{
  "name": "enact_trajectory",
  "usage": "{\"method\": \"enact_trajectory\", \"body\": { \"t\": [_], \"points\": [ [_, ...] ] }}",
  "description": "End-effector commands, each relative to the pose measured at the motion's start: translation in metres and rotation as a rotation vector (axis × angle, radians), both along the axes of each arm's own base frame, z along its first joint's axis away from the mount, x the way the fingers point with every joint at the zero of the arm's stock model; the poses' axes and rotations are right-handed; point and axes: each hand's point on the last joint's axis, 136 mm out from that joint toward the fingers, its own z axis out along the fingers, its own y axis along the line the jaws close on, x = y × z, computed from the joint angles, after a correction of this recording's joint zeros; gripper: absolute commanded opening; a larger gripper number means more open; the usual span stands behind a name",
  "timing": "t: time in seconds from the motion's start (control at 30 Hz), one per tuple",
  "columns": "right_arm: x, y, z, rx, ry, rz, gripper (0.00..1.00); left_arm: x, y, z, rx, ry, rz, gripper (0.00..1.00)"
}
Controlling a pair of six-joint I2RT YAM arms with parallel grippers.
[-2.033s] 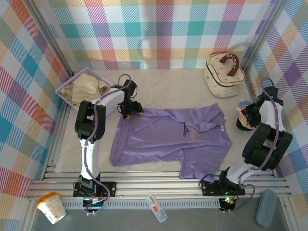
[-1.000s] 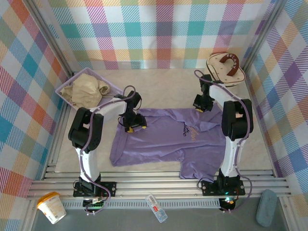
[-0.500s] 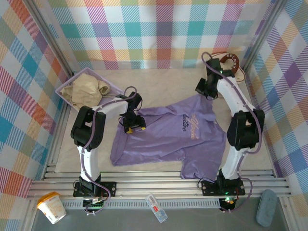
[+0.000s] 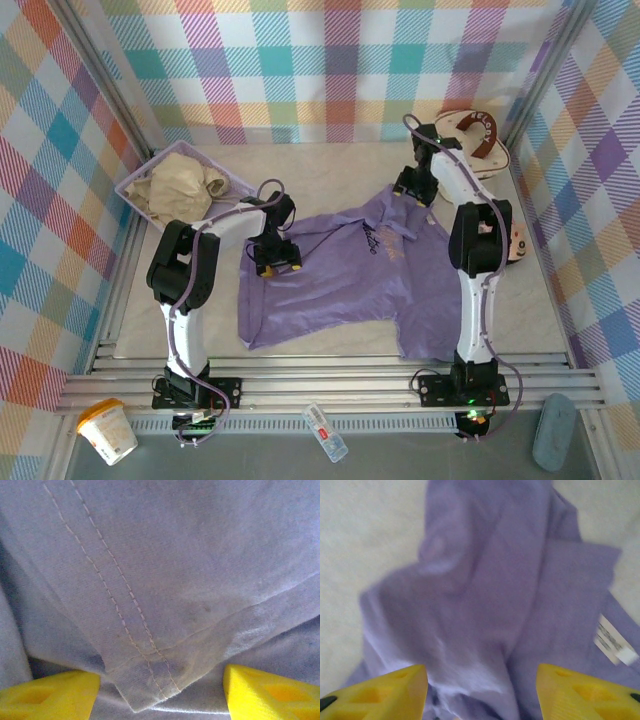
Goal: Fold and stack the mixed laundry pile
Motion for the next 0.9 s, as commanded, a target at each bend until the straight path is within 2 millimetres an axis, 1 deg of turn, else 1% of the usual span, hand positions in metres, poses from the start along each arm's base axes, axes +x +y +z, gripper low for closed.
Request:
{"method": "enact_trajectory", "body": {
  "t": [0.0,0.07,0.13,0.2,0.27,0.37,0.47,0.57,0.6,0.63,0.7,0.73,0.77,0.83,0.87],
  "points": [
    [-0.030,-0.011,0.034,-0.030,-0.034,0.019,0.60,-0.019,0.026,-0.023,0.122,0.084,-0.044,0.69],
    [-0.053,-0.015,0.020,-0.034,0.002,0.004,0.60,-0.024,0.031,-0.024,0.146,0.097,-0.066,0.69],
    [-0.068,-0.014,0.009,-0.008,0.018,-0.023,0.59,-0.032,0.039,-0.028,0.173,0.118,-0.086,0.69],
    [-0.080,-0.007,-0.005,0.051,0.044,-0.048,0.58,-0.039,0.044,-0.031,0.188,0.138,-0.095,0.69],
    [-0.085,0.004,-0.017,0.118,0.065,-0.069,0.57,-0.045,0.046,-0.033,0.191,0.147,-0.096,0.69],
    [-0.088,0.016,-0.031,0.187,0.084,-0.101,0.58,-0.045,0.044,-0.032,0.179,0.142,-0.082,0.69],
    [-0.081,0.019,-0.041,0.211,0.077,-0.136,0.60,-0.039,0.040,-0.029,0.162,0.130,-0.070,0.69],
    [-0.069,0.017,-0.051,0.211,0.065,-0.175,0.61,-0.034,0.036,-0.027,0.152,0.121,-0.068,0.69],
    [-0.065,0.018,-0.052,0.213,0.059,-0.183,0.58,-0.033,0.035,-0.026,0.150,0.118,-0.065,0.69],
    [-0.060,0.016,-0.054,0.208,0.052,-0.191,0.50,-0.031,0.034,-0.026,0.146,0.115,-0.065,0.69],
    [-0.054,0.012,-0.051,0.187,0.034,-0.209,0.23,-0.029,0.033,-0.024,0.143,0.110,-0.065,0.69],
    [-0.052,0.009,-0.045,0.166,0.016,-0.214,0.10,-0.029,0.033,-0.025,0.144,0.111,-0.065,0.69],
    [-0.050,0.006,-0.038,0.153,-0.002,-0.218,0.00,-0.029,0.033,-0.025,0.146,0.110,-0.065,0.69],
    [-0.044,0.004,-0.017,0.151,-0.060,-0.202,0.00,-0.029,0.033,-0.025,0.146,0.109,-0.065,0.69],
    [-0.040,0.006,-0.003,0.157,-0.091,-0.191,0.00,-0.030,0.034,-0.027,0.147,0.112,-0.065,0.69]
  ]
}}
